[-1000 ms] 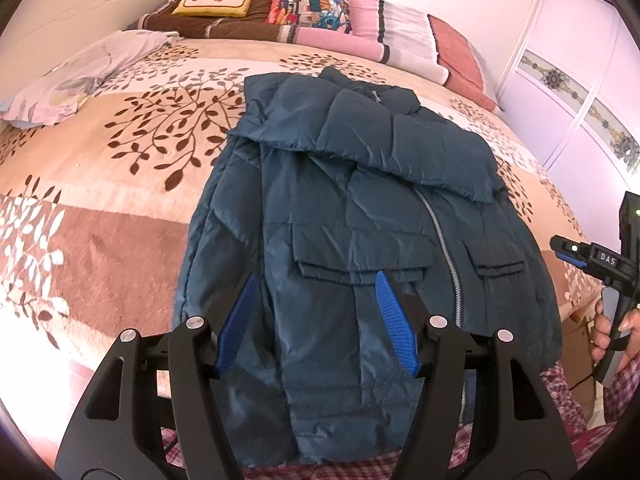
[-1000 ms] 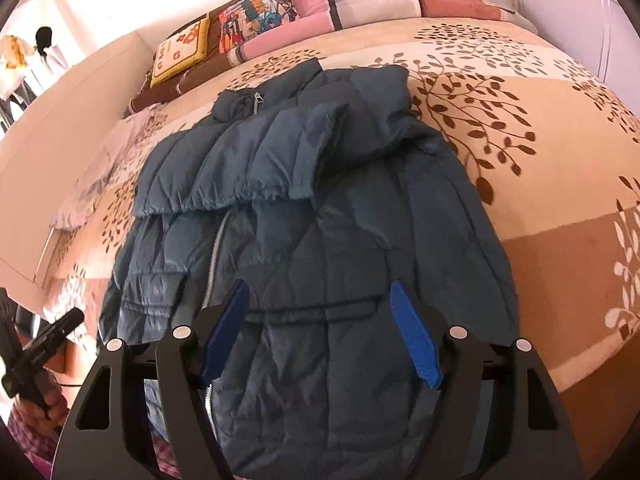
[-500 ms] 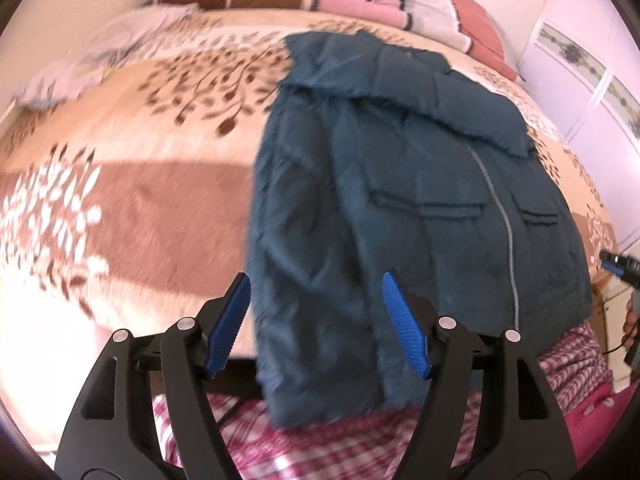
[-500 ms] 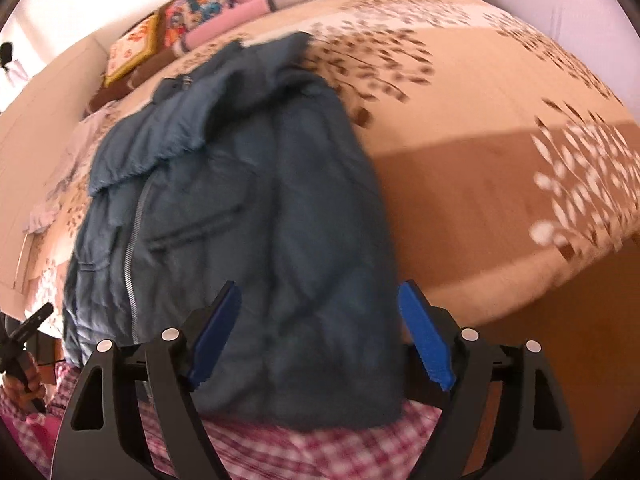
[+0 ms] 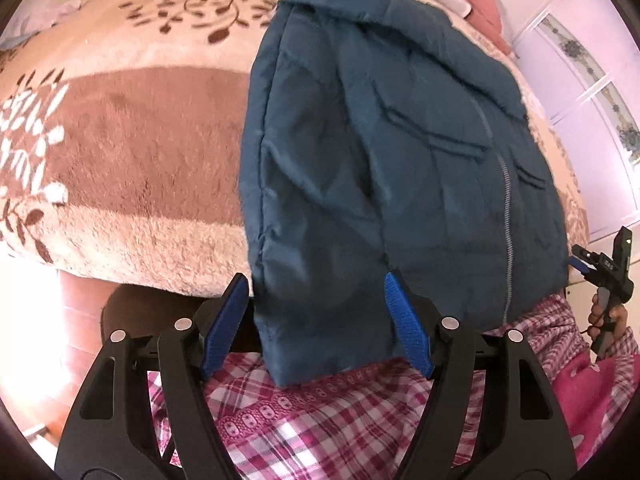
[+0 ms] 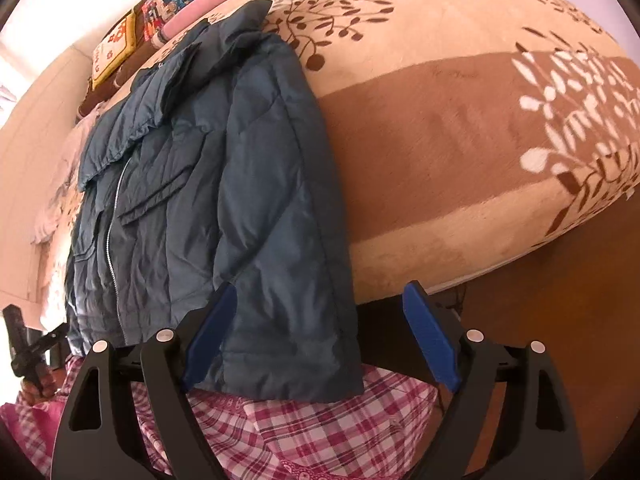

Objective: Fold large clothes
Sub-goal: 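Grasp the jacket hem with both grippers and lift it toward the collar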

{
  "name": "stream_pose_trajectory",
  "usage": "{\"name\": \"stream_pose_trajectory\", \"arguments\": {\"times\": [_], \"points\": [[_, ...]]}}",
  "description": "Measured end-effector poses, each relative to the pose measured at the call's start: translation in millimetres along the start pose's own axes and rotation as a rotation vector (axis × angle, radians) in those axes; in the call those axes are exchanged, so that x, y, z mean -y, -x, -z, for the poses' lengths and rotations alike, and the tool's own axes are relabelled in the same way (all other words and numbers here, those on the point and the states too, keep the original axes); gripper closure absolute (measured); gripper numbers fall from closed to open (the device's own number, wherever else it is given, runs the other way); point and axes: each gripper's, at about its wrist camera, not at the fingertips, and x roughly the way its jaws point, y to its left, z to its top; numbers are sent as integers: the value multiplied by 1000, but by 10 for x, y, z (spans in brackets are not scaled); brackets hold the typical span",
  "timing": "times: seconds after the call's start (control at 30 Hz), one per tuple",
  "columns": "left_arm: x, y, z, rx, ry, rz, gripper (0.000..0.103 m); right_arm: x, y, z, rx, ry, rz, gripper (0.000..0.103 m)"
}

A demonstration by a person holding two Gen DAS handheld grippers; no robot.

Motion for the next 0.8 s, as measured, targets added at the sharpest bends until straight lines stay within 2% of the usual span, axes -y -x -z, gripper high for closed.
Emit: {"name": "stream_pose_trajectory", "arguments": {"times": [0.2, 0.23, 0.27, 0.33, 0.47, 0.57, 0.8], "points": [[-60, -186, -7, -41, 20, 37, 33, 76, -109, 21, -39, -25, -30, 20], [-39, -214, -9, -47, 13, 45, 36, 85, -143, 26, -48, -27, -28, 20], [-20, -223, -12, -48, 6, 54, 45, 92, -170, 31, -54, -27, -20, 20], [28, -247, -19, -50, -14, 65, 54, 106, -214, 39, -65, -30, -25, 20], [130, -201, -32, -20, -55, 64, 80, 83, -262, 49, -81, -26, -58, 20], [143, -150, -39, 6, -49, 78, 89, 78, -327, 50, -101, -28, -67, 20], [89, -35, -45, 47, -50, 96, 92, 80, -368, 53, -125, -17, -69, 20]]}}
